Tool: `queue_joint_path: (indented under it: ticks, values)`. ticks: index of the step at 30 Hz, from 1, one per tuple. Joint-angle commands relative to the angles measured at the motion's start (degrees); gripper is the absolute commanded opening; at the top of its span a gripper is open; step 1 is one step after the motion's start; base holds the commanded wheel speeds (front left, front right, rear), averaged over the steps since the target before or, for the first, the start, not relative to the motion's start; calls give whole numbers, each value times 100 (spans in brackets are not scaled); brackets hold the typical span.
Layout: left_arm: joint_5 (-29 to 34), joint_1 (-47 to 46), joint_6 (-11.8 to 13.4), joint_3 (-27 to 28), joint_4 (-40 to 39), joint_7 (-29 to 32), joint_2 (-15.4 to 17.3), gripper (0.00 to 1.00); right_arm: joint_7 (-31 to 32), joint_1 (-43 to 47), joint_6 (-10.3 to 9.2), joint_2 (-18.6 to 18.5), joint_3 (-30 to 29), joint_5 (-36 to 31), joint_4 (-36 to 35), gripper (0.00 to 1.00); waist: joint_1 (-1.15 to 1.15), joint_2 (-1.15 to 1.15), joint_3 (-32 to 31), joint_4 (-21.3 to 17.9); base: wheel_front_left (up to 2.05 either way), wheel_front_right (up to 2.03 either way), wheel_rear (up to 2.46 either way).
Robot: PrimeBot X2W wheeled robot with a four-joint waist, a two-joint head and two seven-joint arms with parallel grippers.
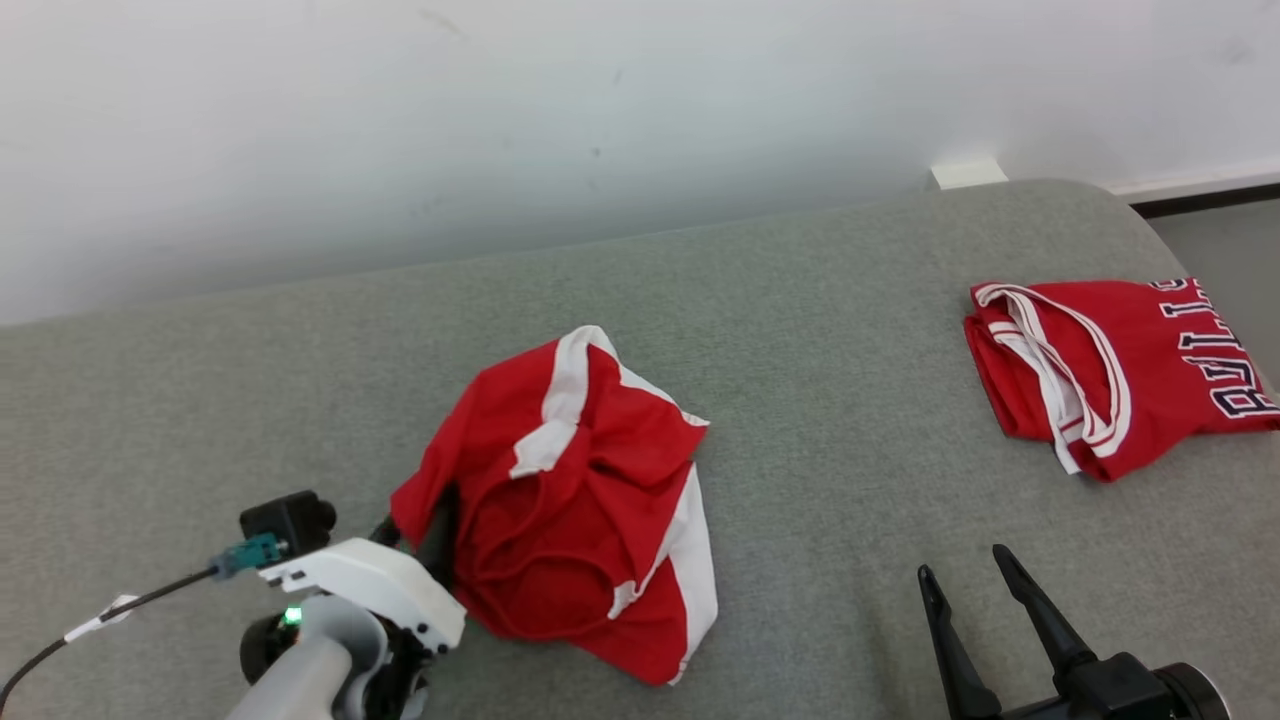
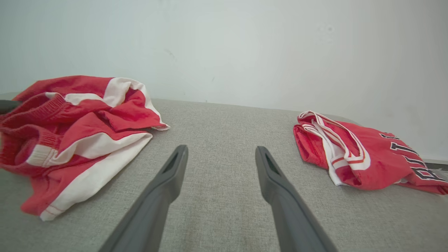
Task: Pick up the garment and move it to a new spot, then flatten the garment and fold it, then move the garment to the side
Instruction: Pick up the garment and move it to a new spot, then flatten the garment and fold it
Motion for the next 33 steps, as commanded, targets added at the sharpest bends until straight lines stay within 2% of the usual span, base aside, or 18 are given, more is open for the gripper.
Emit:
queue_joint_path:
  ticks: [1,5,8,13,17,21,29,33]
  values:
    - [304,-59,-35,-124,92,-245,18,100,-15,46,-14,-5,-48,-37,9,100,0,0,-84,101,0,0,0]
    - [1123,65,139,-95,-189,-516,-12,100,-16,132,-14,-6,-226,-85,-21,100,0,0,-242,271,0,0,0]
    - [1929,650,347,389,-1075,-504,-120,100,-15,212,-14,-7,-425,-138,-83,100,0,0,-387,417,0,0,0]
    - [3044,1773,412,1073,-2464,-508,-274,100,-15,349,-15,-26,-759,-205,-212,100,0,0,-541,660,0,0,0]
    - [3591,2672,285,1596,-3136,-509,-465,100,-15,451,-15,-22,-897,-240,-294,100,0,0,-634,816,0,0,0]
    - [4010,3285,74,2012,-3386,-510,-646,100,-15,556,-15,-12,-942,-186,-312,100,0,0,-693,926,0,0,0]
    - [4488,3795,-469,2634,-3399,-510,-923,100,-16,700,-14,-4,-1025,153,-180,100,0,0,-763,992,0,0,0]
    - [4627,3857,-600,2768,-3346,-511,-997,100,-16,742,-15,-4,-980,246,-96,100,0,0,-780,957,0,0,0]
